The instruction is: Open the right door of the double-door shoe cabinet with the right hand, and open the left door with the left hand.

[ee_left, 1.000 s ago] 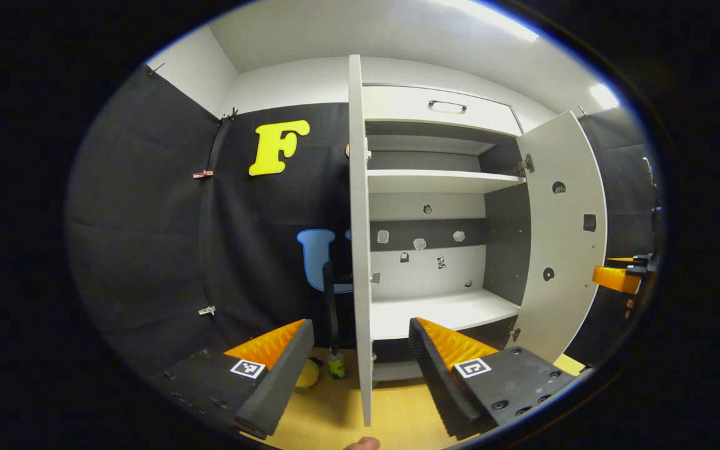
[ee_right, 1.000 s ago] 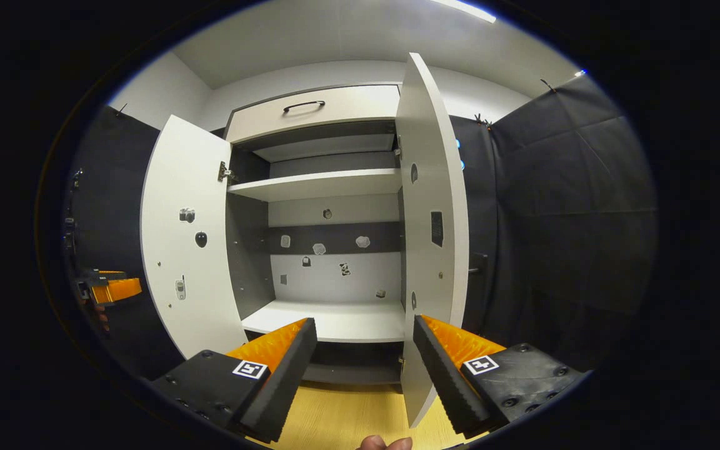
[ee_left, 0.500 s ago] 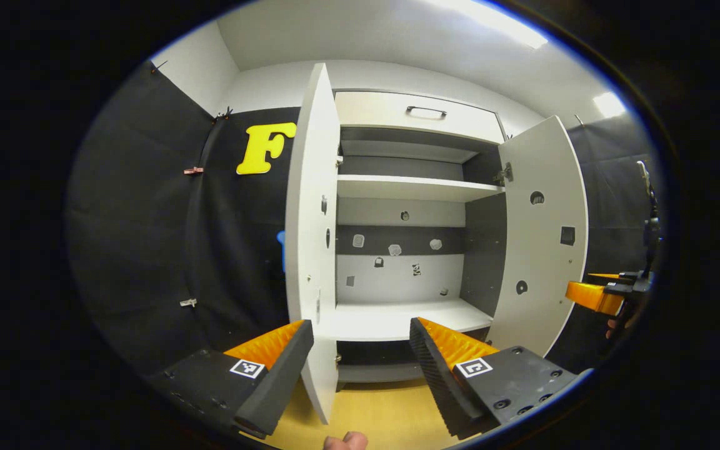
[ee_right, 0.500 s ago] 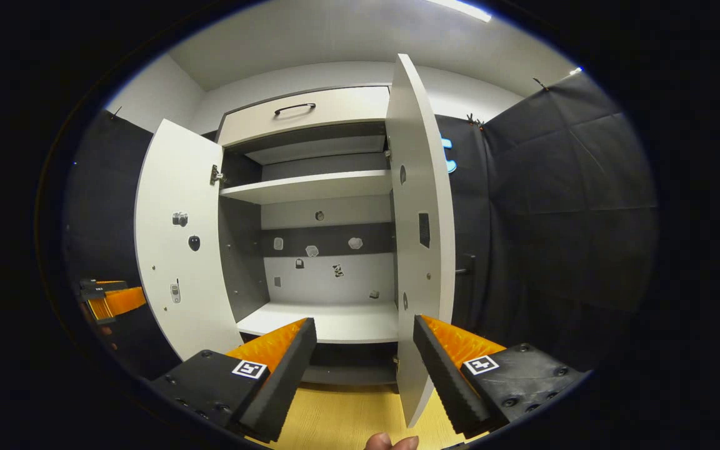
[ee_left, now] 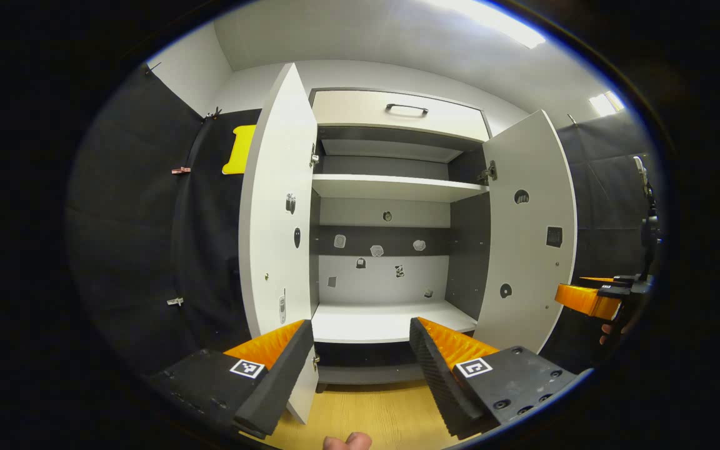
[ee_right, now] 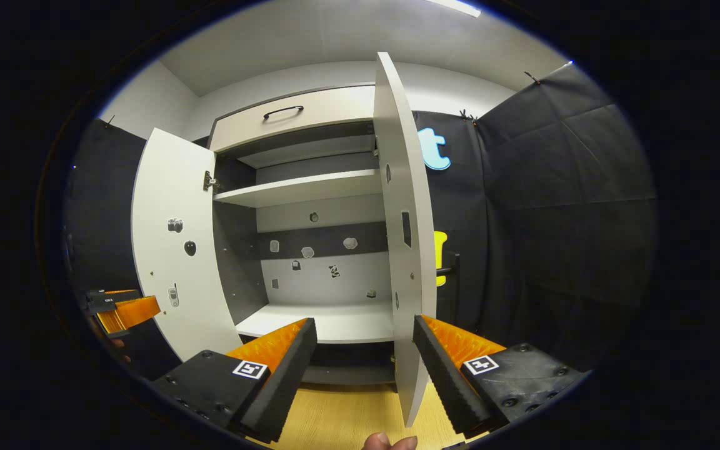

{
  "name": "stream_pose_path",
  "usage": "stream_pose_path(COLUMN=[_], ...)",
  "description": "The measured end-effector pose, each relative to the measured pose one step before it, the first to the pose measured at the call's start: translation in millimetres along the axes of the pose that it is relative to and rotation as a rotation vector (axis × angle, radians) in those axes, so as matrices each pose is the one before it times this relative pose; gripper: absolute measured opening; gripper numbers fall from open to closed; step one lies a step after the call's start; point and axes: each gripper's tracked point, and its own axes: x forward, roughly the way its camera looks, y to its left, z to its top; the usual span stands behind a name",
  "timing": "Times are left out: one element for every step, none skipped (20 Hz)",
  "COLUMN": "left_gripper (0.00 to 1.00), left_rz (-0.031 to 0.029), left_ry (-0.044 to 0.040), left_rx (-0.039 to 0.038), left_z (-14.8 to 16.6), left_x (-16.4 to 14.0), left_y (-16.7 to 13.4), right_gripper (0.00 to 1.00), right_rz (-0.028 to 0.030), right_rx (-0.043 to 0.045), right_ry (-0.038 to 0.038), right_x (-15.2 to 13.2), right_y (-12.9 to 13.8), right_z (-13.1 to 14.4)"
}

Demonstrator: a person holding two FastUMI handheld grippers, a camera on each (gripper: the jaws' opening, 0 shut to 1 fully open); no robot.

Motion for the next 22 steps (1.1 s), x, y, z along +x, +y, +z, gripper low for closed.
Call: stream_pose_path(left_gripper=[0.95,0.95,0.95,0.95,0.95,0.95,0.95,0.95,0.95,0.95,0.95,0.95,0.95,0.95,0.95,0.95,0.95,0.95,0.95,0.95,0.95,0.95], left_rz=[0.00231,0.00093,0.00118,-0.00009,0.00067,0.00119,0.00133,0.00013,0.00126,0.00431,0.00479,0.00176,0.00110,0.00080,0.00064,-0.00066,-0.00076,-0.00107,-0.00252,-0.00286,-0.00039,-0.00085], left_ry=[0.00131,0.00054,-0.00163,-0.00259,-0.00145,-0.00136,-0.00124,0.00063,0.00158,0.00076,0.00166,0.00272,0.00269,0.00183,0.00197,0.00170,-0.00004,0.00085,0.00080,0.00069,0.00061,0.00145], left_rx=[-0.00139,-0.00076,0.00010,0.00177,0.00274,0.00353,0.00216,0.00002,-0.00101,-0.00177,-0.00290,-0.00312,-0.00219,-0.00043,0.00153,0.00308,0.00390,0.00296,0.00121,0.00039,0.00018,-0.00013], left_z=[0.21,-0.49,0.49,0.63,0.09,0.20,0.37,-0.08,0.03,-0.26,-0.32,-0.92,-0.48,-0.45,-0.35,-0.45,0.56,-0.36,-0.22,0.07,-0.25,-0.29], left_x=[-0.19,0.34,0.36,1.05,0.09,0.87,0.47,0.02,-0.12,0.18,0.12,-0.35,-0.31,0.54,-0.14,-0.40,0.00,0.59,-0.15,0.40,0.05,0.13], left_y=[-0.66,-0.79,-0.56,-1.01,-0.11,0.16,0.56,-0.59,0.23,0.85,0.59,-0.77,-0.31,-0.04,0.26,0.36,0.26,0.11,-0.18,-0.75,-0.06,-0.38], right_gripper=[0.98,0.98,0.98,0.98,0.98,0.98,0.98,0.98,0.98,0.98,0.98,0.98,0.98,0.98,0.98,0.98,0.98,0.98,0.98,0.98,0.98,0.98], right_rz=[0.00434,0.00480,0.00599,0.00418,0.00411,0.00509,0.00440,0.00205,0.00272,0.00236,0.00202,0.00072,0.00095,-0.00022,0.00021,-0.00087,0.00022,-0.00161,-0.00117,-0.00108,-0.00107,-0.00046], right_rx=[-0.00328,-0.00124,0.00018,-0.00032,0.00000,0.00083,0.00013,-0.00133,-0.00116,-0.00042,-0.00039,-0.00012,-0.00025,0.00002,0.00064,0.00151,0.00123,0.00042,-0.00034,-0.00015,0.00043,0.00063], right_ry=[-0.00179,-0.00244,-0.00287,-0.00089,0.00109,0.00157,0.00059,0.00060,-0.00041,-0.00045,-0.00059,-0.00076,0.00056,0.00052,0.00253,0.00232,0.00215,0.00018,0.00016,-0.00114,-0.00118,-0.00023], right_x=[0.71,0.26,0.86,0.77,0.63,0.39,0.17,0.66,0.80,-0.12,-0.03,0.45,0.35,0.06,0.66,-0.13,-0.29,0.53,0.17,0.28,0.01,0.00], right_y=[0.38,0.41,0.23,-0.04,0.30,0.45,0.23,-0.18,-0.30,0.02,0.10,-0.32,-0.23,-0.61,-0.02,-0.37,-0.71,-0.76,0.49,-0.86,-0.11,-0.42], right_z=[0.36,1.18,1.13,0.57,-0.42,-0.06,-0.03,0.46,0.17,0.48,0.15,0.23,0.02,-0.34,-0.66,-0.53,-0.66,-0.28,-0.13,0.24,0.08,0.01])
